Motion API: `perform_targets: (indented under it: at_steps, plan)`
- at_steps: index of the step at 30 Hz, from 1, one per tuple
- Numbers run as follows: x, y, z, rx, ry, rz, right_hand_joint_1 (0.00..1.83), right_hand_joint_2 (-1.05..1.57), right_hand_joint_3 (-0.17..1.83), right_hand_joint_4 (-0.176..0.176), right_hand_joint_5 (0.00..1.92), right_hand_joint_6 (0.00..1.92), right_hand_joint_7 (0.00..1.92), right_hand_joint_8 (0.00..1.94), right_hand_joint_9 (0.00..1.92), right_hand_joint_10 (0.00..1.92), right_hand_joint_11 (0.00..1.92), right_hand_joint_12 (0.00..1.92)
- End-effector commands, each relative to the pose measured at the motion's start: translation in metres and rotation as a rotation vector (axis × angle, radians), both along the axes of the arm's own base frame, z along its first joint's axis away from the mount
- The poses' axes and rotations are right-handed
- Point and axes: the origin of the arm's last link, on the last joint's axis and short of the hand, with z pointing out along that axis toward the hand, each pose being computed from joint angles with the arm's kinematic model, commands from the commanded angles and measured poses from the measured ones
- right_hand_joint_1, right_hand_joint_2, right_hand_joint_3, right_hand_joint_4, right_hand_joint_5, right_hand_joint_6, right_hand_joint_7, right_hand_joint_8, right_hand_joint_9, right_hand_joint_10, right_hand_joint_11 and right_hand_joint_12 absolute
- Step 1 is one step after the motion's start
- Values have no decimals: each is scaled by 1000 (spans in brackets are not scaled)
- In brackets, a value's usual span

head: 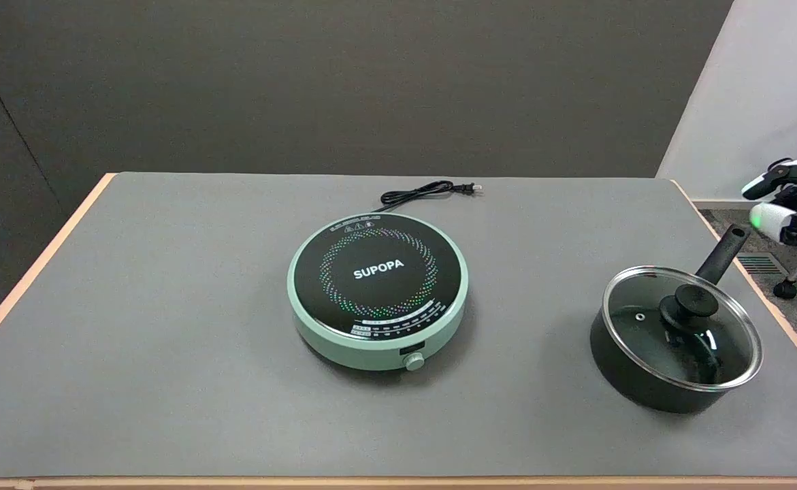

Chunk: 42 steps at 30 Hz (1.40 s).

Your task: Pick up the pot lid.

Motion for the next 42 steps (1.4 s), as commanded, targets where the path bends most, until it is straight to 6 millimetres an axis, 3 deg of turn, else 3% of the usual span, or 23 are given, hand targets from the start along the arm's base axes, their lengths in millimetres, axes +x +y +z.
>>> perform_targets:
  at_steps: [1, 10, 25, 31, 37, 42]
  plan:
    - [-5, -4, -13, 69, 6, -12, 764, 605, 907, 176, 677, 612, 861, 537, 857, 812, 609, 1099]
    - [-26, 1, -27, 90, -26, 20, 739, 600, 900, 176, 654, 472, 842, 440, 827, 712, 587, 1062]
    - [-33, 11, -49, 151, 96, 120, 625, 606, 845, 176, 638, 406, 782, 336, 798, 605, 571, 990]
    - [-35, 14, -48, 146, 148, 114, 598, 563, 896, 176, 610, 366, 740, 268, 756, 538, 543, 971]
    - [-23, 21, -41, 113, 183, 138, 593, 558, 898, 176, 605, 358, 729, 256, 748, 523, 536, 955]
    - [-29, 31, -38, 88, 168, 124, 569, 550, 915, 176, 580, 321, 678, 226, 716, 470, 520, 911]
